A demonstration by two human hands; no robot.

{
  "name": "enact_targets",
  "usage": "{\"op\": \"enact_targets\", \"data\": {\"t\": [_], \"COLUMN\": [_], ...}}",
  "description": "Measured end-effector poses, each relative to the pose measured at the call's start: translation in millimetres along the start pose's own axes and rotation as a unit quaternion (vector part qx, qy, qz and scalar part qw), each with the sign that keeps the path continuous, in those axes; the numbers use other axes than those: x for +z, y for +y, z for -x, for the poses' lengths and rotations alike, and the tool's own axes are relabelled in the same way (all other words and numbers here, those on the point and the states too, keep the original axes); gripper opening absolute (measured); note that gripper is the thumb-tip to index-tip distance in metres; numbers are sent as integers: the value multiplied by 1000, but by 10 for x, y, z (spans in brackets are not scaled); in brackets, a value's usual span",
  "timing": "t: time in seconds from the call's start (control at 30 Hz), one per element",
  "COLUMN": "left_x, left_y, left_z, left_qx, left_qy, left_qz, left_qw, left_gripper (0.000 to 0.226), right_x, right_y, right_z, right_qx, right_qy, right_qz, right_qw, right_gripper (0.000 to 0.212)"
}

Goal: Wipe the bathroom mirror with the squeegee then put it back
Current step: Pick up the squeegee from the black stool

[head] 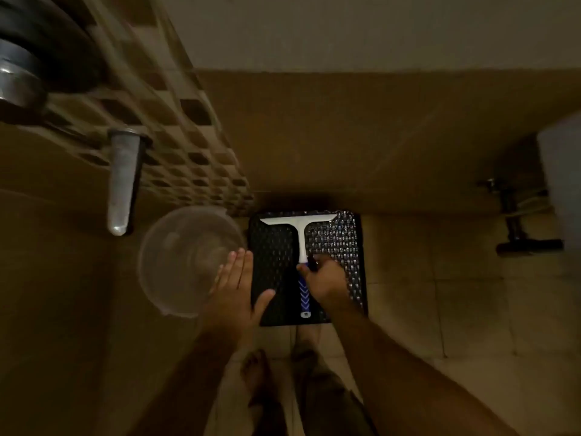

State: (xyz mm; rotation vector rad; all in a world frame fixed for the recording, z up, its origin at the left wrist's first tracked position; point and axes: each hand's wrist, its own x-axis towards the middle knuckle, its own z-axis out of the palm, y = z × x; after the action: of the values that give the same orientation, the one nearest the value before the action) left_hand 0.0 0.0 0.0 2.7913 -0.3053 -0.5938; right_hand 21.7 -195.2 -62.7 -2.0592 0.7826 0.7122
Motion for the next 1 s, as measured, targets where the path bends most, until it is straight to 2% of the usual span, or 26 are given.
{"op": "enact_targets", "data": {"t": [0.2,0.37,0.5,0.63,0.73,1.0], "left_x": [236,267,154,-127,-385,-1168], "left_y": [21,-55,-15,140,260,478], "left_z": [-117,-207,-280,-148,24,449], "left_qx": [-3,-26,-13,1,13,92], "left_qy": [-7,-6,5,27,32,69], "left_qz": [-31,-39,-56,-50,-47,-133], "left_qw": [999,999,998,998,998,984], "left_gripper": [87,88,91,93,91,88], "right_x": [225,257,228,70,-162,-800], "right_y": [71,134,110,-33,-186,-594], "right_z": [-145,-213,-146,127,430,1419], "right_qx": [73,80,60,57,40,-61], "right_qy": [-41,-53,-41,-63,-72,-22], "right_qz": [-47,-60,-95,-213,-251,-321], "right_qw": [995,994,993,973,964,945], "right_gripper": [52,41,35,24,15,19]}}
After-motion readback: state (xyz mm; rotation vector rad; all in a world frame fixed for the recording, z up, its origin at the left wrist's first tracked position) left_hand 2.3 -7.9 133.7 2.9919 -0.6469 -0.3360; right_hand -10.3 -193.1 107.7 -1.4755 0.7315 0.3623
